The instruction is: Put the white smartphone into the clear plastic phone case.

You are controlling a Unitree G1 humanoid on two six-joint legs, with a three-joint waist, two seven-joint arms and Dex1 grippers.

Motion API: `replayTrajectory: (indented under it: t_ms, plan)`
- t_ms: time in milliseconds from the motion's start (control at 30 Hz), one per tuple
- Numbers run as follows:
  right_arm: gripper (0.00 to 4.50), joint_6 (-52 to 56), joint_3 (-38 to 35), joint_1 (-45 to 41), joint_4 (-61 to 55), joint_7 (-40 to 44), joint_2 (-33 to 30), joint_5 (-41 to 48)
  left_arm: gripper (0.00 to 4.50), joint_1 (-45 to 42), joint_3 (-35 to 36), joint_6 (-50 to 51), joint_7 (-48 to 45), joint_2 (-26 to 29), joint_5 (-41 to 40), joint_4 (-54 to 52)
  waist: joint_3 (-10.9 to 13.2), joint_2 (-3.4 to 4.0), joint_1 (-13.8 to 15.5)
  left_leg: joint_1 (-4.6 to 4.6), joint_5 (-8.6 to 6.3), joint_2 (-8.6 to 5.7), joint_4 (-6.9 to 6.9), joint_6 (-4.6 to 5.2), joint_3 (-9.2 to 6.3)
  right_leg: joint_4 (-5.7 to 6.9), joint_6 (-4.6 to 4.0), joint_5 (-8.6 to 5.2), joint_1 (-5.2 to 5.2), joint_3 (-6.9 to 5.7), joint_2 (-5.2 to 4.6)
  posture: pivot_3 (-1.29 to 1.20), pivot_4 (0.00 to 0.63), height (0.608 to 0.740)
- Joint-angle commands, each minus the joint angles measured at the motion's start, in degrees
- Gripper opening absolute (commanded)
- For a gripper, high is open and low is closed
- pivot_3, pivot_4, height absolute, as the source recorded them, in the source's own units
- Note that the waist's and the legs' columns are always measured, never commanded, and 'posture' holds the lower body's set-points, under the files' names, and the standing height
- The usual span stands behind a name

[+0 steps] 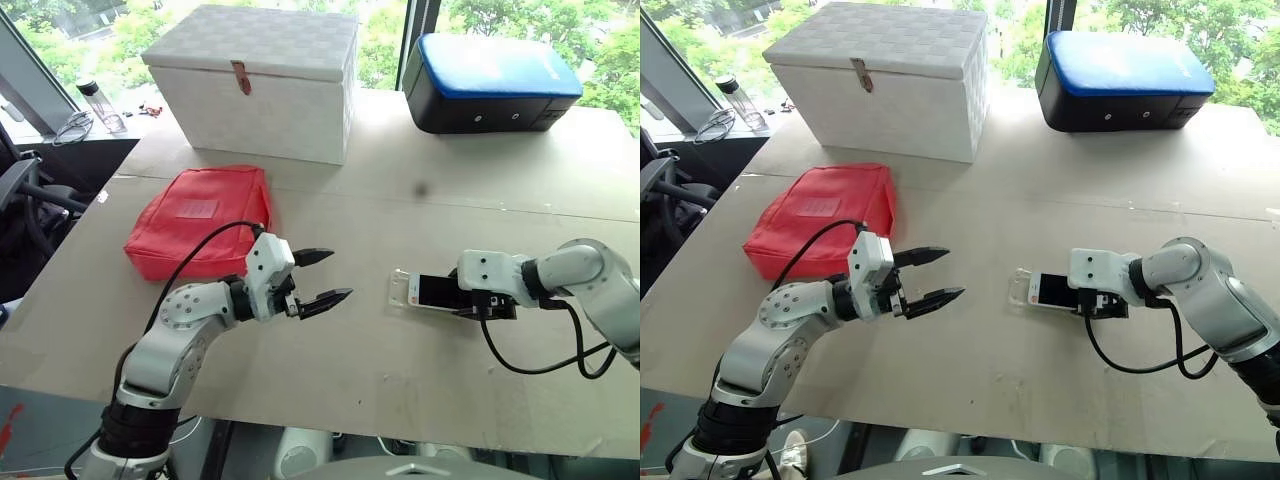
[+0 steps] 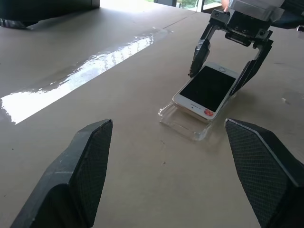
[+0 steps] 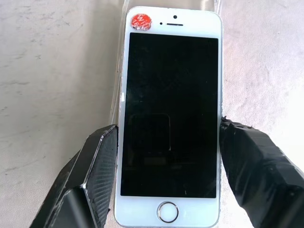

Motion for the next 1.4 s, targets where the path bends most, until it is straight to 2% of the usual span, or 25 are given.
replayTrajectory:
  t_ms: [33, 400, 600, 867, 900, 933, 967, 1100, 1267, 1367, 1400]
  plan:
    - [2.80, -2.57, 2.39, 1.08, -0.11, 2.40, 0.46, -0.63, 3.84, 0.58, -0.04, -1.11, 0.98, -0.25, -0.20, -3.48, 0.00, 0.00, 0.01, 0.00, 0.00, 0.00, 0.01, 0.00, 0.00, 0.00, 0.00, 0.00, 0.00, 0.00, 0.00, 0.00, 0.150, 0.740]
    - [2.80, -3.92, 2.27, 2.20, -0.88, 4.12, 0.31, -1.69, 3.84, -1.62, -0.85, 1.44, 3.38, -0.40, -0.80, -5.43, 0.00, 0.00, 0.08, 0.01, 0.00, 0.00, 0.02, -0.01, -0.04, 0.00, 0.00, 0.00, 0.04, -0.03, 0.01, 0.00, 0.150, 0.740]
    - [2.80, 0.25, 3.24, 0.67, 1.47, 1.78, 2.34, -4.70, 3.84, -3.42, -1.08, 2.90, 3.89, -0.24, -1.21, -5.23, -0.04, -0.06, 0.01, 0.01, 0.00, 0.00, 0.05, -0.01, -0.04, 0.00, 0.00, 0.00, 0.06, -0.03, 0.03, 0.00, 0.150, 0.740]
    - [2.80, -1.31, 3.17, 0.16, 1.75, 5.17, 2.03, -3.89, 3.84, -2.76, -0.99, 2.35, 3.31, 0.00, -1.03, -4.58, -0.06, -0.09, -0.01, 0.11, -0.01, 0.03, 0.09, -0.01, -0.07, 0.05, 0.00, 0.00, 0.16, -0.03, 0.04, 0.00, 0.150, 0.740]
    - [3.82, -0.88, 3.19, -0.05, 2.13, 5.39, 2.24, -3.80, 3.84, -2.66, -1.03, 2.16, 3.24, -0.05, -0.94, -4.42, -0.06, -0.10, 0.04, 0.11, -0.01, 0.03, 0.10, 0.00, -0.07, 0.05, 0.00, 0.00, 0.16, -0.03, 0.04, 0.00, 0.150, 0.740]
    - [4.29, -0.74, 3.11, -0.27, 2.49, 5.54, 2.46, -3.70, 3.84, -2.51, -1.07, 1.95, 3.17, -0.09, -0.85, -4.30, -0.05, -0.08, 0.08, 0.10, -0.01, 0.03, 0.10, -0.01, -0.07, 0.05, -0.01, 0.00, 0.16, -0.04, 0.04, 0.00, 0.150, 0.740]
    - [4.49, -0.76, 2.85, -0.56, 2.92, 5.29, 2.83, -3.66, 3.84, -2.35, -1.10, 1.72, 3.09, -0.10, -0.76, -4.17, -0.05, -0.07, 0.11, 0.08, -0.01, 0.02, 0.10, 0.00, -0.07, 0.05, 0.00, 0.00, 0.15, -0.03, 0.03, 0.00, 0.150, 0.740]
    - [4.49, -1.32, -0.88, -1.81, 4.54, 2.16, 4.14, -3.57, 3.84, -1.19, -0.90, 0.71, 2.73, 0.08, -0.55, -3.91, -0.04, -0.08, -0.07, 0.07, -0.01, 0.02, 0.10, -0.02, -0.07, 0.04, -0.01, 0.01, 0.15, -0.04, 0.04, 0.00, 0.150, 0.740]
    - [4.49, 3.35, -11.84, -0.61, 1.20, 4.90, 3.41, 7.70, 3.84, -0.40, -0.65, 0.60, 3.11, 0.21, -0.56, -4.34, 0.07, 0.07, 0.04, 0.07, -0.01, 0.03, 0.15, -0.02, -0.06, 0.09, -0.04, 0.03, 0.13, -0.03, 0.03, 0.00, 0.150, 0.740]
    - [3.63, 4.48, -14.62, 1.78, 0.14, 4.01, 3.01, 10.35, 3.84, -0.70, -0.73, 0.93, 3.72, -0.11, -0.74, -4.44, 0.07, 0.06, 0.32, 0.05, -0.09, 0.03, 0.16, 0.10, -0.11, 0.09, -0.04, 0.03, 0.14, -0.06, 0.02, 0.00, 0.150, 0.740]
    - [3.15, 4.81, -14.69, 2.49, 0.03, 3.30, 3.14, 10.52, 3.84, -0.84, -0.78, 0.94, 3.78, -0.16, -0.73, -4.29, 0.07, 0.06, 0.32, 0.04, -0.09, 0.03, 0.16, 0.09, -0.10, 0.07, -0.04, 0.02, 0.14, -0.06, 0.02, 0.00, 0.150, 0.740]
